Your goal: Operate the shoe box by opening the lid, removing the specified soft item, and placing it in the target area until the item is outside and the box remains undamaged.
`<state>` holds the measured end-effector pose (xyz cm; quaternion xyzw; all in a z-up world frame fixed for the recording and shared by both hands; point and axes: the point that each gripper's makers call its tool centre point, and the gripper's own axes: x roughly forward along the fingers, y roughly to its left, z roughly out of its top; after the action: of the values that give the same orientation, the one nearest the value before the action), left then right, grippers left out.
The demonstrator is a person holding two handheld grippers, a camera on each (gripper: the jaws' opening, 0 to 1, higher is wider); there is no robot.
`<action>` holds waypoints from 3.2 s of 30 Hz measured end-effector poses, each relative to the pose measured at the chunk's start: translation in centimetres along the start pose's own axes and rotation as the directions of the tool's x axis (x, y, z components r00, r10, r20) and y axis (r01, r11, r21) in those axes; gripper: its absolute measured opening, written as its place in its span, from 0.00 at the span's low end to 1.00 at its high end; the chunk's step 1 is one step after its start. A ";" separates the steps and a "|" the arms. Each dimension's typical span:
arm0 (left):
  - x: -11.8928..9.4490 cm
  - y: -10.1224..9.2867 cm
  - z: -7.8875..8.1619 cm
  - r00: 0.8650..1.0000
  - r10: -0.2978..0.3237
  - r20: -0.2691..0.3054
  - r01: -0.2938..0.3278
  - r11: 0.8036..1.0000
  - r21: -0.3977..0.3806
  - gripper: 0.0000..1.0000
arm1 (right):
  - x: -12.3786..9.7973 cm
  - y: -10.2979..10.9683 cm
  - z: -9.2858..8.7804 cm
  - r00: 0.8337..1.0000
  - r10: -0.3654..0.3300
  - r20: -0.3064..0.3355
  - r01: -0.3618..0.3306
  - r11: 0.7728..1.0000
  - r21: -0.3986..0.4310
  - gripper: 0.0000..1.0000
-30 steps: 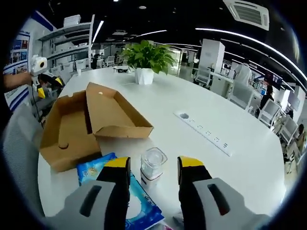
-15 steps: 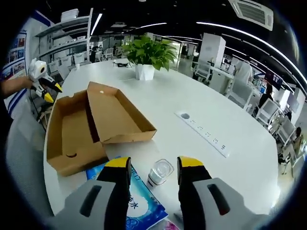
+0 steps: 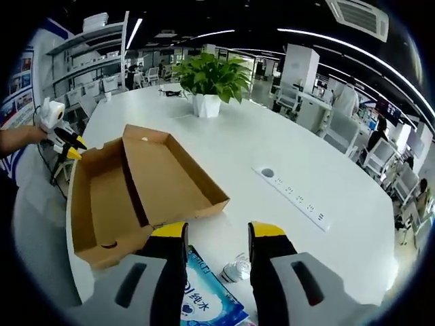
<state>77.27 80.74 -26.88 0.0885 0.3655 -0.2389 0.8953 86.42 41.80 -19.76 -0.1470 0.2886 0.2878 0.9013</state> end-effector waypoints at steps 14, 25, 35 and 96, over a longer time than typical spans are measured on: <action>0.6 -0.6 -0.4 0.999 0.032 -0.041 -0.037 0.990 -0.136 0.06 | 3.2 1.3 0.0 0.998 0.019 -0.059 -0.016 0.999 0.046 0.30; 0.6 -0.8 -0.6 0.995 0.055 -0.078 -0.069 0.979 -0.191 0.04 | 5.7 1.2 -0.4 0.996 0.014 -0.092 -0.001 0.991 0.132 0.27; 0.6 -0.9 -0.6 0.993 0.093 -0.075 -0.109 0.965 -0.241 0.03 | 8.6 1.5 -1.7 0.985 0.023 -0.169 0.004 0.988 0.157 0.25; 0.8 -0.5 -0.7 0.994 0.078 -0.072 -0.094 0.963 -0.253 0.03 | 12.1 0.0 -1.6 0.951 -0.137 -0.277 0.242 0.888 0.392 0.05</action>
<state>77.10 80.28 -27.87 -0.0046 0.4165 -0.1481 0.8970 93.84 46.40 -28.34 -0.0106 0.4353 0.1088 0.8936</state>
